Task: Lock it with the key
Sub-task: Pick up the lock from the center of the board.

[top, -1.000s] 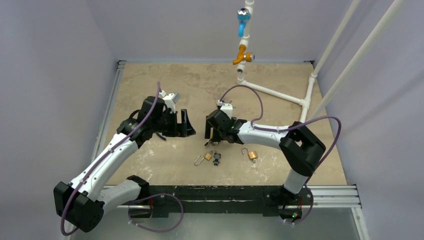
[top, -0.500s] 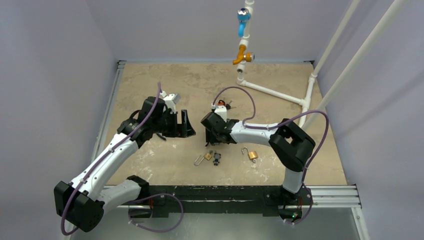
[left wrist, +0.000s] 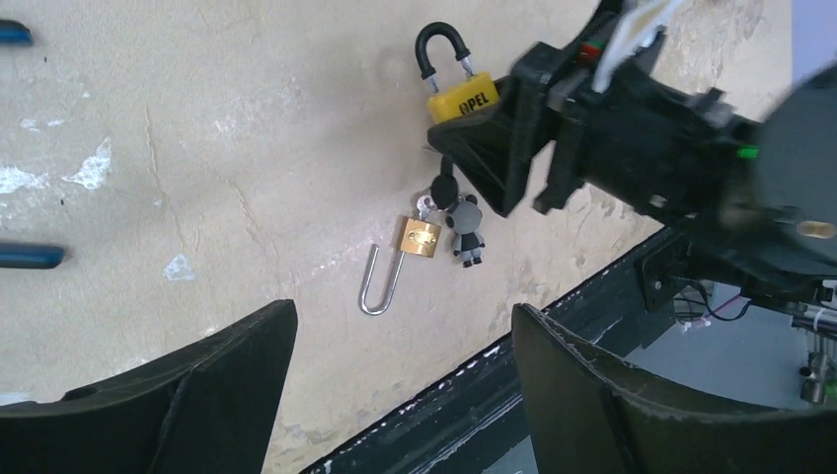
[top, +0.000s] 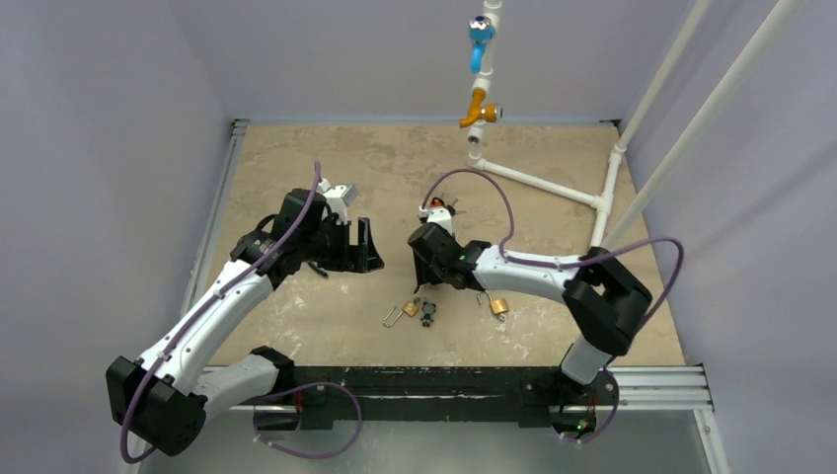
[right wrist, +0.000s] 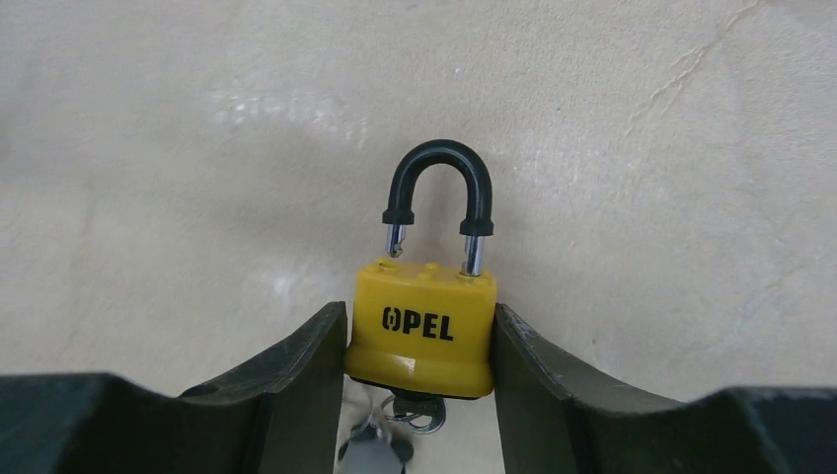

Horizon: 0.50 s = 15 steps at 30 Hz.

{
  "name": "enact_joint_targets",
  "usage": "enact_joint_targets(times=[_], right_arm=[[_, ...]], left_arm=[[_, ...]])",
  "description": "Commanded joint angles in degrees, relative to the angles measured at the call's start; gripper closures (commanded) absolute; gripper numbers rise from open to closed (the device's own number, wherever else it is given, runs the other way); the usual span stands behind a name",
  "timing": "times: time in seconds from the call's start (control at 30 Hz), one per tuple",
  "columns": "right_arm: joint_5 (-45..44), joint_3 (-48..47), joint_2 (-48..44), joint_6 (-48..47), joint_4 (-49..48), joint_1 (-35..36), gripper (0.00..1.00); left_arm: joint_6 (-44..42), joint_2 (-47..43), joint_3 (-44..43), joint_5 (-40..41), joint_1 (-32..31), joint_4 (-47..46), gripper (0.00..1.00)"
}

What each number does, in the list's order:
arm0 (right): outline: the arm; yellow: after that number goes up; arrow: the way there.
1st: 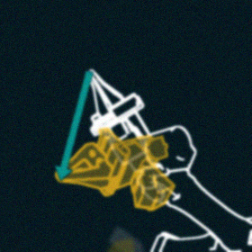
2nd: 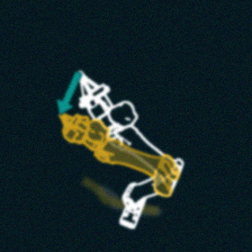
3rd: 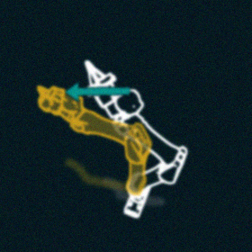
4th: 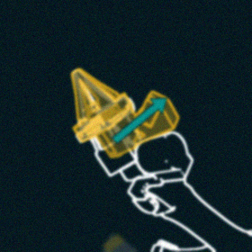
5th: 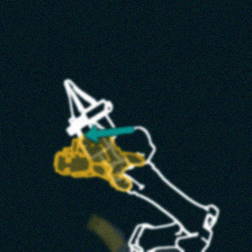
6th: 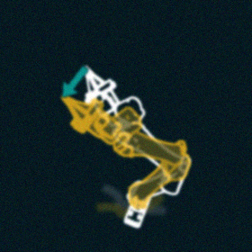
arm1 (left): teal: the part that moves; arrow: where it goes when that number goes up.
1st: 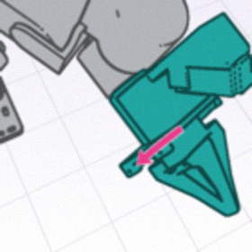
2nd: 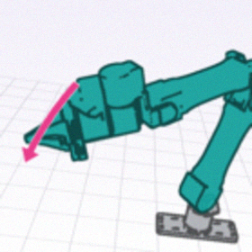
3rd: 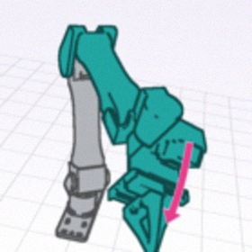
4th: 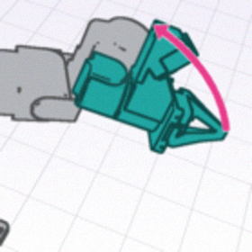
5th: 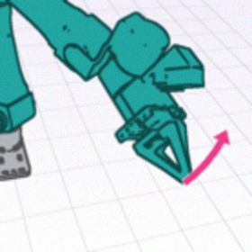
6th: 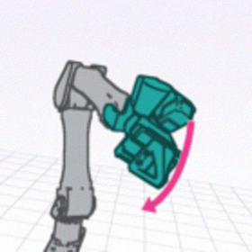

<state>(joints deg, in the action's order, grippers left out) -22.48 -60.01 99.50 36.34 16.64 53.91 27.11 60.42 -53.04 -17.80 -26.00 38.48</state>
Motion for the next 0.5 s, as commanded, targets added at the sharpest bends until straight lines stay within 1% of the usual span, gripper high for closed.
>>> enact_joint_targets(times=[0.0, 0.13, 0.3, 0.37, 0.47], right_arm=[[4.78, 2.91, -13.80, -8.03, -9.07, 0.14, 1.00], [14.74, 6.89, -24.22, -13.29, -14.70, 0.23, 1.00], [27.72, 9.26, -36.32, -20.64, -16.37, 0.42, 1.00], [31.82, 8.12, -39.22, -22.40, -15.50, 0.39, 1.00], [37.29, 4.79, -39.70, -24.18, -12.62, 0.41, 1.00]], left_arm=[[-5.12, -0.02, -5.57, -3.24, -0.01, 1.08, 0.22], [-9.21, 0.32, -9.33, -8.68, -0.05, 3.11, 0.26], [-7.66, -0.81, -13.80, -14.20, -0.10, 3.63, 0.30], [-6.57, -0.72, -16.97, -16.46, -0.10, 4.54, 0.32], [-5.71, 0.14, -22.20, -17.40, -0.10, 8.68, 0.38]])
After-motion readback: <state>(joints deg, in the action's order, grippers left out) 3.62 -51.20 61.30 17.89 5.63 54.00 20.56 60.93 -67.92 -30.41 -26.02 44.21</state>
